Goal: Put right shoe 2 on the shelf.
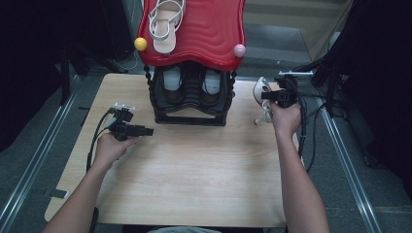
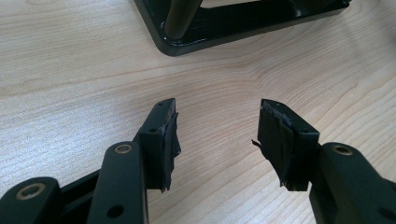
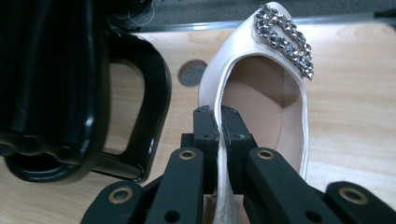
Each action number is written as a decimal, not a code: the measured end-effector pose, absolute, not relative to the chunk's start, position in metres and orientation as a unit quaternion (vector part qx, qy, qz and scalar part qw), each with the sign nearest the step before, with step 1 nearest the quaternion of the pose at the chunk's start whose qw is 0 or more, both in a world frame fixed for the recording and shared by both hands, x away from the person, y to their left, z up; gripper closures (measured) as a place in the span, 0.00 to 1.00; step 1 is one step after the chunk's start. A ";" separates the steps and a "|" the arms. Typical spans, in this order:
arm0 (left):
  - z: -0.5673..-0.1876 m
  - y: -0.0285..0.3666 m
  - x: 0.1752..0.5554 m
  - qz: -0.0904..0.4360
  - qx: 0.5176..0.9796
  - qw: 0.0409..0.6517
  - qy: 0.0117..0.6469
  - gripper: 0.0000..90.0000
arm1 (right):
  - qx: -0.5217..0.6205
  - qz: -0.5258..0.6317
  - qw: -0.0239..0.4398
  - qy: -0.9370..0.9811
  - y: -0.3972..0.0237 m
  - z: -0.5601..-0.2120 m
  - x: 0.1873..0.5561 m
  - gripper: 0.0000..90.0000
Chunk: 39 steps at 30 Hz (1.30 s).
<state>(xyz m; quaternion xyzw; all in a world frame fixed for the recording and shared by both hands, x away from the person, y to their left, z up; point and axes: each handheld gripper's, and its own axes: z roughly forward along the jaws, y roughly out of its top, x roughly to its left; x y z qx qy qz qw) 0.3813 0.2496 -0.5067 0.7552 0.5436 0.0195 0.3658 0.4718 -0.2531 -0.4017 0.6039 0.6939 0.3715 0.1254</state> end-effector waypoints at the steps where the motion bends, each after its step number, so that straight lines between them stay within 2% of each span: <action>1: -0.507 0.250 0.381 0.019 0.755 0.366 0.544 0.53 | 0.603 0.373 0.126 0.694 -0.252 -0.397 0.472 0.98; 26: -0.508 0.245 0.382 0.017 0.757 0.364 0.542 0.53 | 0.557 0.417 0.150 0.702 -0.230 -0.296 0.475 0.98; 39: -0.508 0.244 0.382 0.012 0.760 0.362 0.540 0.53 | 0.528 0.433 0.180 0.708 -0.213 -0.231 0.471 0.98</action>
